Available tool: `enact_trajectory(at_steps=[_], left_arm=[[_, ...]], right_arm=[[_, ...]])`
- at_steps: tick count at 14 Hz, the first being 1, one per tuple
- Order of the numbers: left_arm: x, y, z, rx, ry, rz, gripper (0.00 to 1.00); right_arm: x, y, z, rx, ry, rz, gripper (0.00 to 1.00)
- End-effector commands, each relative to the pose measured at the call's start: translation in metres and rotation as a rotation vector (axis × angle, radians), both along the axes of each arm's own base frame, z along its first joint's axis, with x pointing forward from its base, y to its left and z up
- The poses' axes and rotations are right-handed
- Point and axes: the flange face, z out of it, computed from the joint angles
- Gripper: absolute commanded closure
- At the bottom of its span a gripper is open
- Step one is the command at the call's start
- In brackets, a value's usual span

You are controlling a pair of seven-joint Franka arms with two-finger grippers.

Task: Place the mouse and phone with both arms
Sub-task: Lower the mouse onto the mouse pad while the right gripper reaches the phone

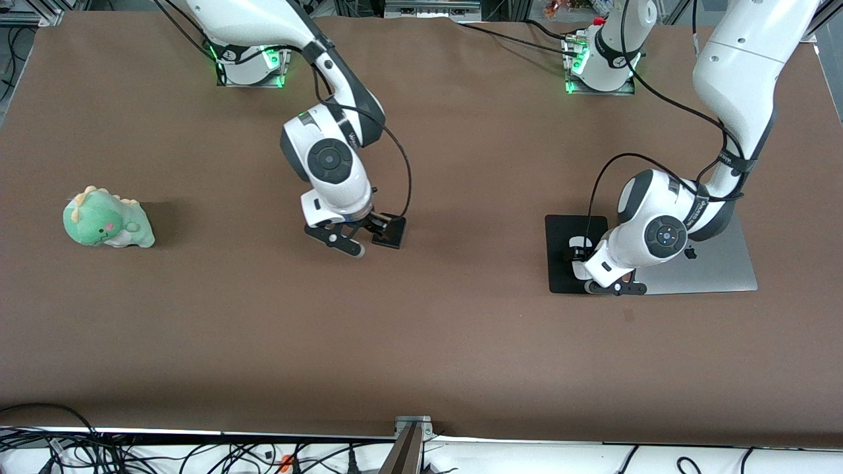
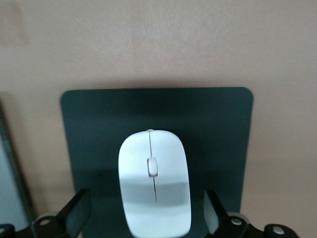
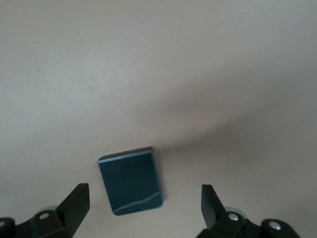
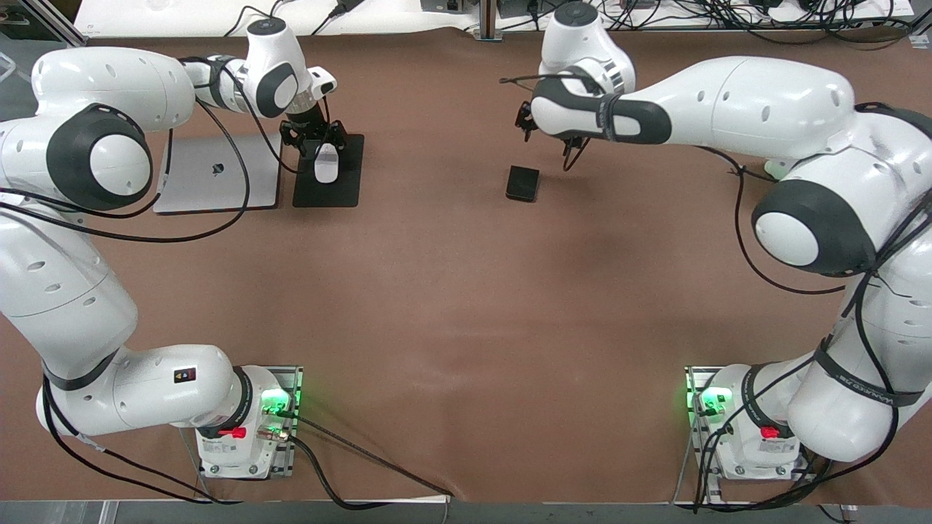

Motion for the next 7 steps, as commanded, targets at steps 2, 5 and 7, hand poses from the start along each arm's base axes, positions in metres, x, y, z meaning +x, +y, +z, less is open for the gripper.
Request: enact_trajectory(at_steps=[2, 5, 7], left_arm=[[0.011, -0.002, 0.116, 0.064, 0.021, -0.012, 0.00], [0.022, 0.008, 0.215, 0.097, 0.079, -0.055, 0.00], [0.022, 0.025, 0.278, 0.099, 0.101, -0.066, 0.00]], right_arm=[[-0.021, 0.044, -0.049, 0.002, -0.057, 0.070, 0.00], [-0.026, 0.049, -0.066, -0.048, -0.088, 0.171, 0.00], [-0.024, 0.046, -0.068, -0.056, -0.086, 0.227, 0.00]])
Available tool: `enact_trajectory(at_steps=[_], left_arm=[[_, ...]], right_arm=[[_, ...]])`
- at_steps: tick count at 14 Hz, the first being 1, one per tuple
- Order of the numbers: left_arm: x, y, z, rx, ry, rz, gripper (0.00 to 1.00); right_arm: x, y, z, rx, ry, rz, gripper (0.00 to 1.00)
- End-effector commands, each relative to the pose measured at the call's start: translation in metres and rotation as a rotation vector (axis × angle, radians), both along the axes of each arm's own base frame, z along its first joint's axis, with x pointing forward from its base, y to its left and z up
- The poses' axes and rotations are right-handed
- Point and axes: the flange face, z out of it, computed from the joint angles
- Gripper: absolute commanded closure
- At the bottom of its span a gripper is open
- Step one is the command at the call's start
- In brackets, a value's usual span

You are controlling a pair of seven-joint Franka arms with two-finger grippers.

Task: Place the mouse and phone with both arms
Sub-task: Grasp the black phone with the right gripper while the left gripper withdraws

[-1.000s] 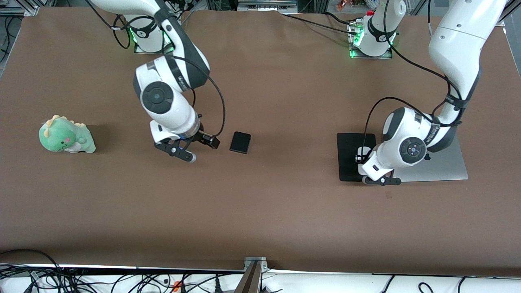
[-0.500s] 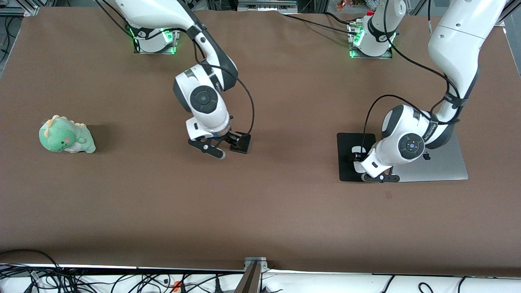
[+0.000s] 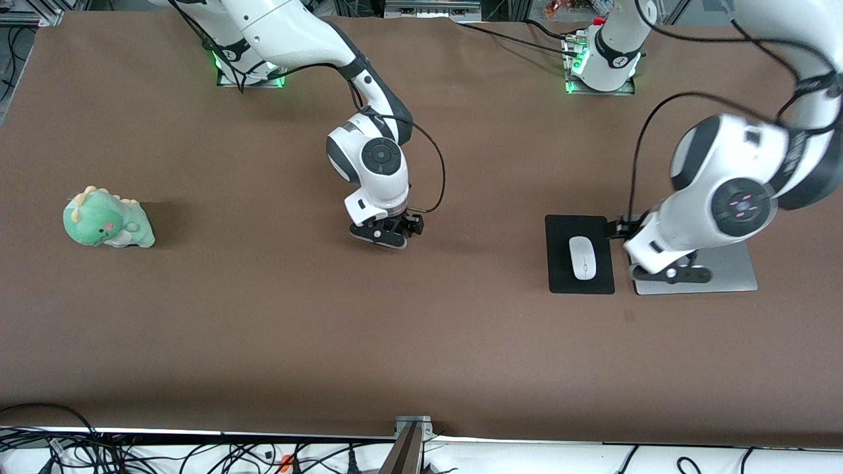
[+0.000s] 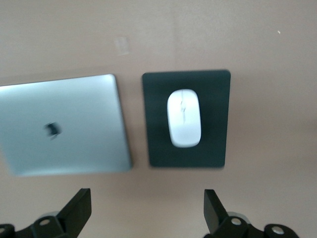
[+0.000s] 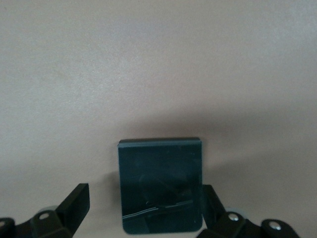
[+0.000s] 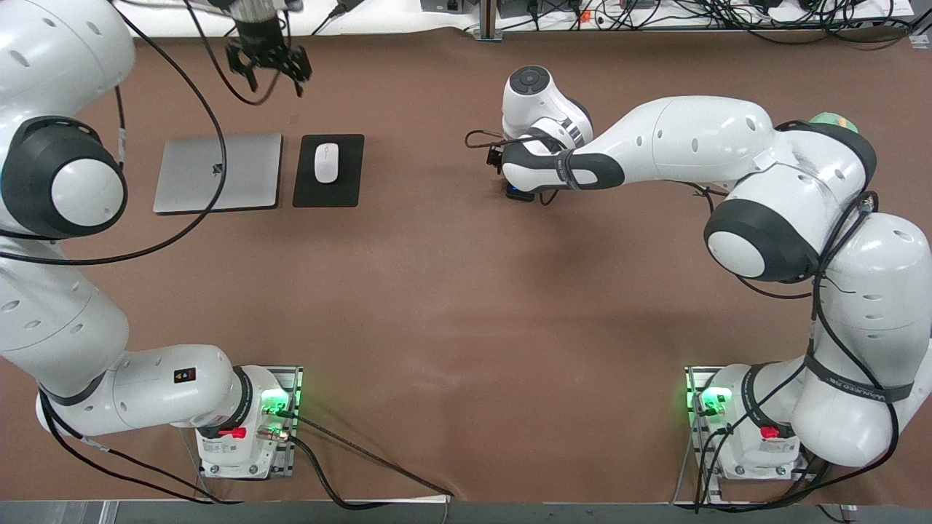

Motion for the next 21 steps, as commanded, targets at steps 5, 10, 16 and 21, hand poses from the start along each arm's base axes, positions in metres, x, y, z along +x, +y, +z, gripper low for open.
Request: enact_trajectory(at_steps=[5, 10, 16, 21], left_arm=[[-0.012, 0.034, 0.129, -0.034, 0.039, -0.054, 0.00], [-0.027, 0.085, 0.137, -0.059, 0.015, -0.148, 0.00], [-0.062, 0.124, 0.147, -0.058, -0.183, -0.106, 0.00], [-0.058, 0.119, 0.162, -0.063, -0.225, -0.127, 0.00]], right_arm=[[0.010, -0.004, -0.012, -0.002, -0.029, 0.077, 0.00], [0.007, -0.004, -0.024, -0.012, -0.018, 0.098, 0.00], [0.003, -0.001, -0.038, -0.009, -0.023, 0.108, 0.11], [0.012, -0.009, -0.030, -0.007, -0.020, 0.147, 0.89]])
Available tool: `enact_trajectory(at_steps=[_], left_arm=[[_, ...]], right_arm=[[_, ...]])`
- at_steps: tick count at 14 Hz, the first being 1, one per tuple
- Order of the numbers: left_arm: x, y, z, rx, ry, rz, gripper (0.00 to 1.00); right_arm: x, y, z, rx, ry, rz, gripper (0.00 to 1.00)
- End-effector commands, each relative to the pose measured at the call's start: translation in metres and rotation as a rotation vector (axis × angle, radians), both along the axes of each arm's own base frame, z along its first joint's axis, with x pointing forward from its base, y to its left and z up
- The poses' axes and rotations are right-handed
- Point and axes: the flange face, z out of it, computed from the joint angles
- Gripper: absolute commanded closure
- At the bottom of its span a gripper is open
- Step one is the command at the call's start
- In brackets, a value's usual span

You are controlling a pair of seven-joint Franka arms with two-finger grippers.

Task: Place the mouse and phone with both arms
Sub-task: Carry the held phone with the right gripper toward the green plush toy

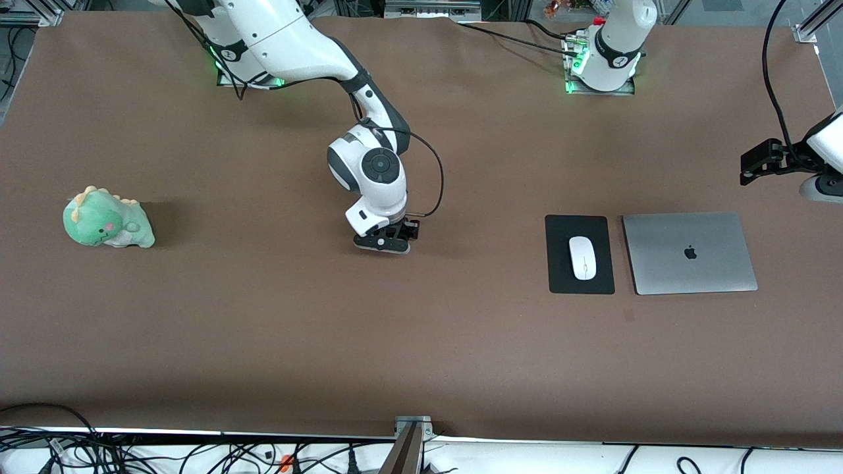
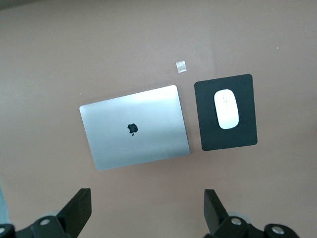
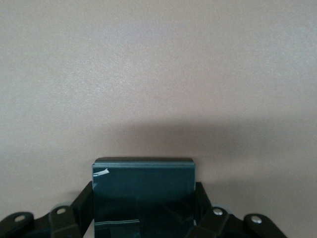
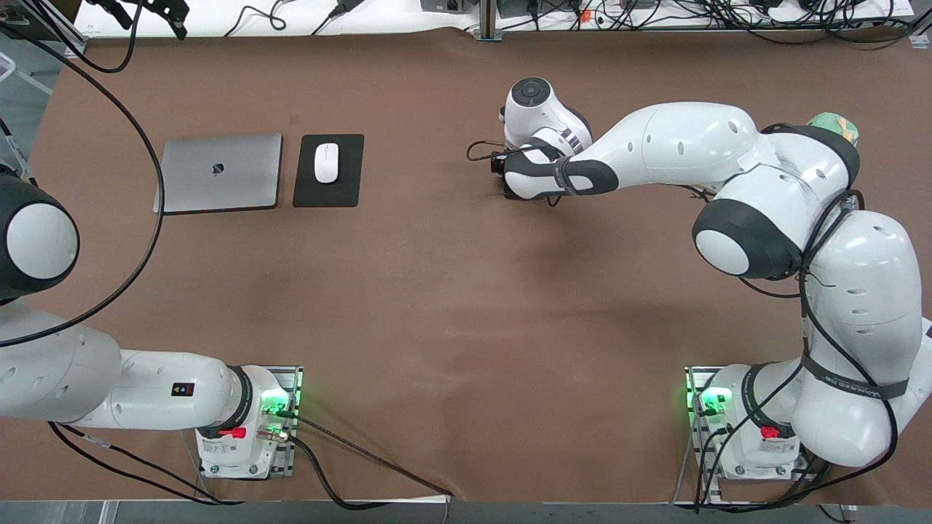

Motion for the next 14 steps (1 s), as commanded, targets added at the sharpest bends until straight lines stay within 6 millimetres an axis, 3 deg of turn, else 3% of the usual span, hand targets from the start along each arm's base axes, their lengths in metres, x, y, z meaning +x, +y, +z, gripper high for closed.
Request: enact_trajectory(at_steps=[1, 5, 7, 9, 14], left_arm=[[-0.003, -0.007, 0.005, -0.044, -0.023, -0.017, 0.00], [-0.001, -0.017, 0.007, -0.067, -0.036, -0.021, 0.00], [0.000, -0.022, 0.006, -0.069, -0.036, -0.028, 0.00], [-0.001, -0.023, 0.009, -0.070, -0.040, -0.030, 0.00], [0.000, -0.027, 0.009, -0.074, -0.042, -0.035, 0.00]], right_arm=[[0.016, -0.013, 0.002, -0.010, 0.005, 0.037, 0.98], [0.083, -0.064, 0.060, -0.026, 0.139, 0.105, 1.00], [0.117, -0.110, 0.085, 0.026, 0.191, 0.172, 1.00], [0.134, -0.148, 0.094, 0.042, 0.209, 0.236, 1.00], [0.151, -0.248, 0.086, 0.045, 0.332, 0.255, 1.00]])
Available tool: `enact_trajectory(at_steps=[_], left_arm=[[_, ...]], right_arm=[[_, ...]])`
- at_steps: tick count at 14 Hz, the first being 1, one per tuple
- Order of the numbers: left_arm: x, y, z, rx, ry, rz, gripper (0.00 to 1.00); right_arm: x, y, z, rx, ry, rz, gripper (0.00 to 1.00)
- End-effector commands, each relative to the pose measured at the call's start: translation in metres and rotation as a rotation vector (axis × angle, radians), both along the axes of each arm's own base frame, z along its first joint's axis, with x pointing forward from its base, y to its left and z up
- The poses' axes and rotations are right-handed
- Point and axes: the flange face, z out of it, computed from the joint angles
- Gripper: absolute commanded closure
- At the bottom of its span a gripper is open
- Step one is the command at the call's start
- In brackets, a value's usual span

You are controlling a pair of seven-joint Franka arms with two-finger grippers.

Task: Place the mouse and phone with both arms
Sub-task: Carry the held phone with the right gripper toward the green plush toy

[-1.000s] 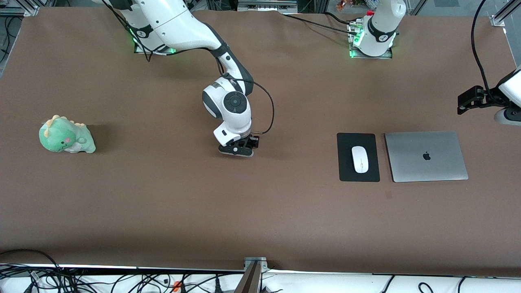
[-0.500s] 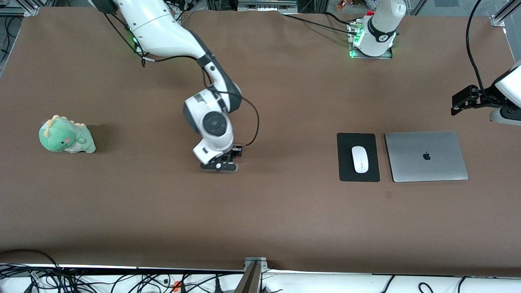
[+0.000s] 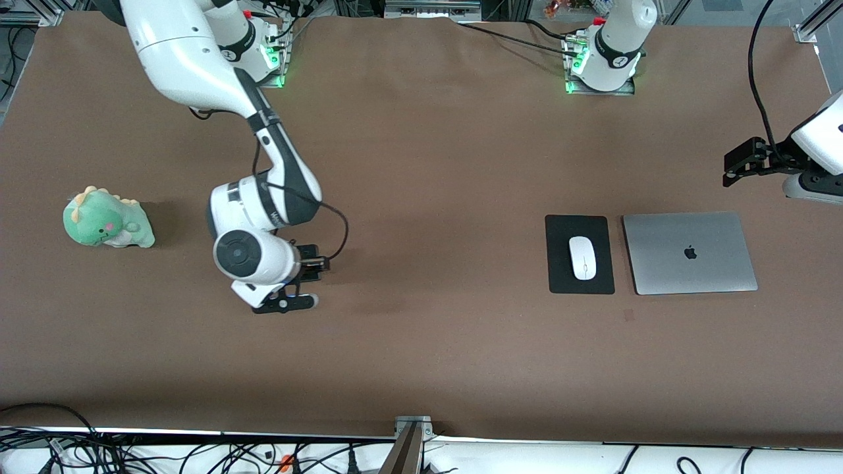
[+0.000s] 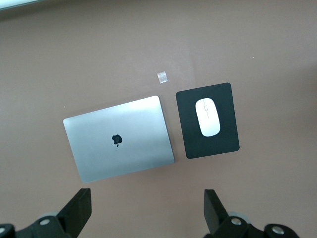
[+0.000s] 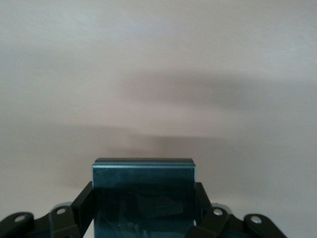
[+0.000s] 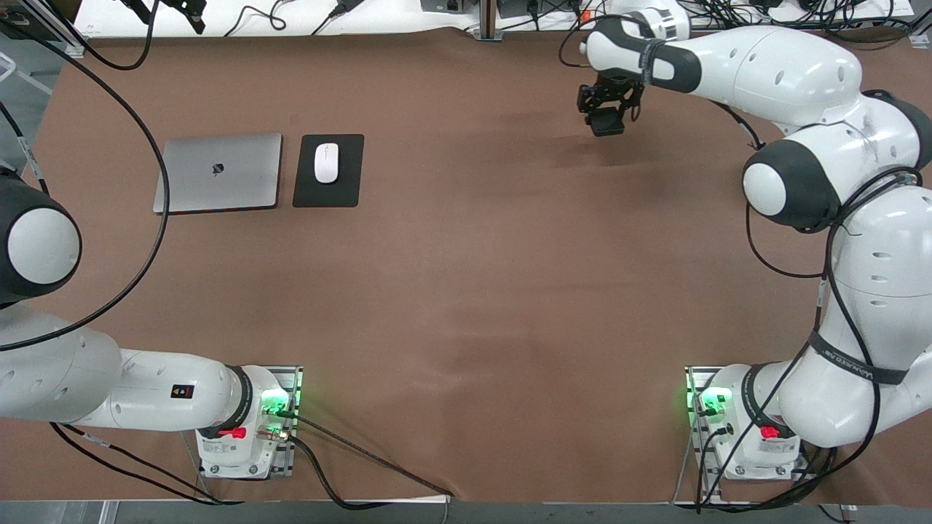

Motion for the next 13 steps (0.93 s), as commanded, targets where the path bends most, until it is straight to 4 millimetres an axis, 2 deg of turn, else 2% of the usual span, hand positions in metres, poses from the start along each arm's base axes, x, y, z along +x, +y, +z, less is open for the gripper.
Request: enact_trajectory(at_steps=[1, 4, 8, 11, 13], left_arm=[[-0.003, -0.004, 0.006, -0.025, -0.016, -0.005, 0.00], [-0.003, -0.007, 0.006, -0.044, -0.014, -0.006, 0.00], [-0.003, -0.004, 0.005, -0.045, -0.013, -0.003, 0.00], [-0.003, -0.008, 0.005, -0.064, -0.013, -0.004, 0.00], [-0.003, -0.012, 0.005, -0.097, -0.011, -0.001, 0.00]], right_arm=[[-0.001, -0.048, 0.004, 0.024, 0.066, -0.017, 1.00], [-0.005, -0.116, 0.000, 0.040, 0.101, -0.019, 1.00], [-0.015, -0.207, -0.016, 0.004, 0.084, -0.019, 1.00], [-0.020, -0.255, -0.026, -0.022, 0.007, -0.011, 1.00], [-0.021, -0.272, -0.030, -0.026, -0.023, -0.027, 1.00]])
